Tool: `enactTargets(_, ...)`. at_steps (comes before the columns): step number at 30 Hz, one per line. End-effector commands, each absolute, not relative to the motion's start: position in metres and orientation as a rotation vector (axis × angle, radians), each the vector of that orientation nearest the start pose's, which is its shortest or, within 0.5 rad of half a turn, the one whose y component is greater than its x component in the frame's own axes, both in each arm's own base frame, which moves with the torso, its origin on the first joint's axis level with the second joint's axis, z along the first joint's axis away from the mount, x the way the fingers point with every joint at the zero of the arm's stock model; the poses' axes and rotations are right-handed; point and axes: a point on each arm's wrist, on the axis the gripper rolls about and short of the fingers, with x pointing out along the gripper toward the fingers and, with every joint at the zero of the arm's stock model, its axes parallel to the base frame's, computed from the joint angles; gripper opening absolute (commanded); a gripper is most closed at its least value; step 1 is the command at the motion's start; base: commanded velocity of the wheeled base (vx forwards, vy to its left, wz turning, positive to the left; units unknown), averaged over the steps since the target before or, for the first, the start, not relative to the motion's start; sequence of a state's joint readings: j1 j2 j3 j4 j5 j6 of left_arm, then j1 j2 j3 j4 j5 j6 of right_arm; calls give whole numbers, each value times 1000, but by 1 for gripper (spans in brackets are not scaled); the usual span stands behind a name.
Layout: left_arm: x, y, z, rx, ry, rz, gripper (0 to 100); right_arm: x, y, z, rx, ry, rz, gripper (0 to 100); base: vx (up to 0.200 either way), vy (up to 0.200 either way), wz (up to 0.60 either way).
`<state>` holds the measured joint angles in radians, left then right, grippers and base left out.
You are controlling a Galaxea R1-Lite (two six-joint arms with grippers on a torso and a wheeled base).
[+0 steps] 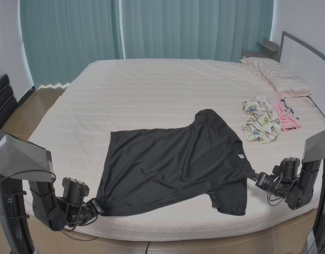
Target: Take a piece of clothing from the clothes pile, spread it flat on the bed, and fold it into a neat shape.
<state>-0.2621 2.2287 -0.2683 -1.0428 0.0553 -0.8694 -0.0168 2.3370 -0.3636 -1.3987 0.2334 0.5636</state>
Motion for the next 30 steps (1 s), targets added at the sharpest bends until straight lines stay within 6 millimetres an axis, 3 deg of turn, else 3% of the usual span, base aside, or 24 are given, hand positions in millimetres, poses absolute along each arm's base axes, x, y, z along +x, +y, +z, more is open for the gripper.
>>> enactTargets(1, 241, -63, -34, -660, 923, 213, 0, 253, 24, -38, 609, 748, 96, 100, 0, 0, 0)
enactTargets(5, 241, -63, -34, -660, 923, 213, 0, 235, 31, -49, 586, 820, 99, 100, 0, 0, 0)
enactTargets(11, 241, -63, -34, -661, 922, 214, 0, 227, 32, -55, 587, 871, 93, 100, 0, 0, 0)
enactTargets(29, 241, -63, -35, -659, 922, 214, 0, 225, 53, -58, 600, 893, 96, 100, 0, 0, 0)
enactTargets(30, 241, -63, -35, -659, 922, 214, 0, 225, 53, -58, 600, 893, 96, 0, 0, 0, 0)
